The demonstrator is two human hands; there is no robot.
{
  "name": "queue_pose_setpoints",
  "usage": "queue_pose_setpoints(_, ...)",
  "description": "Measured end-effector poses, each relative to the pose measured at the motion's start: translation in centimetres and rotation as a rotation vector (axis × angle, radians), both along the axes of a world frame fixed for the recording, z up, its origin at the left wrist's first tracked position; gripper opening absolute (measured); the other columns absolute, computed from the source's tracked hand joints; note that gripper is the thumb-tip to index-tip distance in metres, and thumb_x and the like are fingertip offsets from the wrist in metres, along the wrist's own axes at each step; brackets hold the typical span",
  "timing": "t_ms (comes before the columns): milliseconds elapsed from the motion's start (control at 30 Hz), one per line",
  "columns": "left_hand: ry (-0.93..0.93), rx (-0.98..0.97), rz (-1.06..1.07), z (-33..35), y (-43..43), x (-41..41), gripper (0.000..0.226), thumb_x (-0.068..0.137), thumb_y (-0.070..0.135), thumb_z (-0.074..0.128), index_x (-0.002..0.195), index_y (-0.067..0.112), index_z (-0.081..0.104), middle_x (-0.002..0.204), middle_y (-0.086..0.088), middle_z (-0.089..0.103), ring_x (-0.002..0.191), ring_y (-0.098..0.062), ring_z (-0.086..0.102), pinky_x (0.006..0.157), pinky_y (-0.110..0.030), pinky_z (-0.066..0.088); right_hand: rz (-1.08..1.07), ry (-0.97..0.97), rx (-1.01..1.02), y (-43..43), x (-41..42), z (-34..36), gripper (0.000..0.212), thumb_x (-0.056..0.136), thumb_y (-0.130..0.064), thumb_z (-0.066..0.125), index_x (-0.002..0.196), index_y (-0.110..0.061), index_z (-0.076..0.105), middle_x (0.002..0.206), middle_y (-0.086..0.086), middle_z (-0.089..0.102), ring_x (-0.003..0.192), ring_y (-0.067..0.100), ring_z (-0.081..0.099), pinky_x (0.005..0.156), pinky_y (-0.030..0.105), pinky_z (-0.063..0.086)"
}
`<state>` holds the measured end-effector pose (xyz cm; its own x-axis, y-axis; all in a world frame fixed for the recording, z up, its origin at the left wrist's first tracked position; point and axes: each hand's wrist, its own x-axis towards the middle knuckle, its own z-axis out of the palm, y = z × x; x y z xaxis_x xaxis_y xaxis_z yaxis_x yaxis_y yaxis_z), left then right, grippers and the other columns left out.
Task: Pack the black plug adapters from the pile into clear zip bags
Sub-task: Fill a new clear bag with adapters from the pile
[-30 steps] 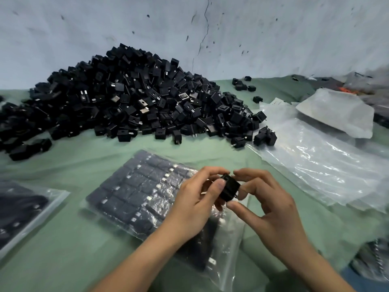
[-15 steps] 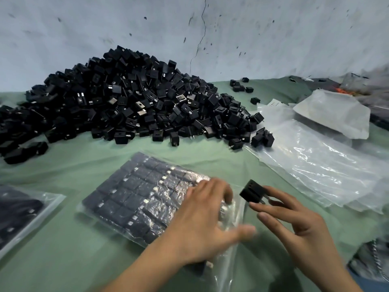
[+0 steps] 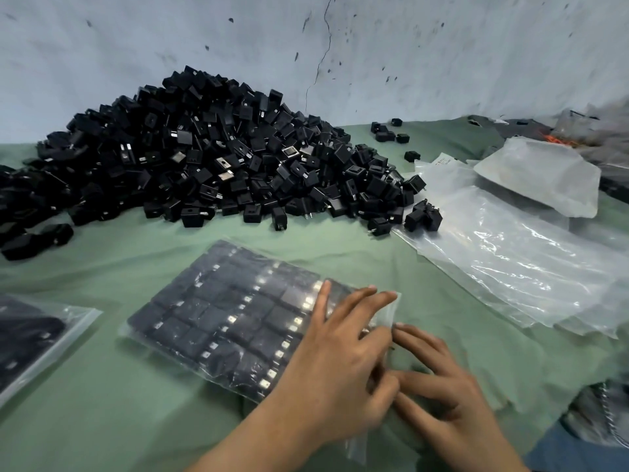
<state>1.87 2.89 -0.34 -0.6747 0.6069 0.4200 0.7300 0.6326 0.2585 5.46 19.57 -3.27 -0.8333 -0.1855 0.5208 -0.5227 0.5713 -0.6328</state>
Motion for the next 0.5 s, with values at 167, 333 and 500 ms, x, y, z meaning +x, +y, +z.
queue_pose_setpoints(167, 0.038, 0.062, -0.052, 0.3, -0.3, -0.3, 0.013, 0.081, 0.033, 0.05, 0.073, 0.024, 0.047, 0.133, 0.001, 0.058, 0.129, -0.017, 0.049, 0.11, -0.062, 0.028, 0.205, -0.006, 0.142, -1.7, -1.5, 0.1, 0.023, 0.078, -0.018, 0.065, 0.099, -0.026, 0.069, 0.128, -0.01, 0.057, 0.136, 0.01, 0.035, 0.102, 0.029, 0.035)
queue_pose_setpoints(333, 0.006, 0.275, 0.136, 2.6, -3.9, -3.8, 0.031, 0.089, 0.048, 0.042, 0.081, 0.025, 0.061, 0.125, 0.004, 0.061, 0.119, -0.012, 0.051, 0.108, -0.051, 0.034, 0.357, -0.022, 0.342, -0.7, -1.9, 1.2, 0.032, 0.097, -0.042, 0.045, 0.123, -0.036, 0.063, 0.151, -0.011, 0.037, 0.146, 0.02, 0.015, 0.115, 0.037, 0.017)
queue_pose_setpoints(500, -0.075, 0.514, 0.591, 0.8, -15.2, -7.3, 0.051, 0.086, 0.053, 0.036, 0.097, 0.013, 0.066, 0.11, -0.003, 0.066, 0.099, -0.018, 0.058, 0.08, -0.017, 0.038, 0.411, -0.051, 0.4, 0.6, -2.1, 2.0, 0.037, 0.098, -0.038, 0.044, 0.132, -0.03, 0.055, 0.15, -0.009, 0.037, 0.145, 0.018, 0.019, 0.114, 0.047, 0.019)
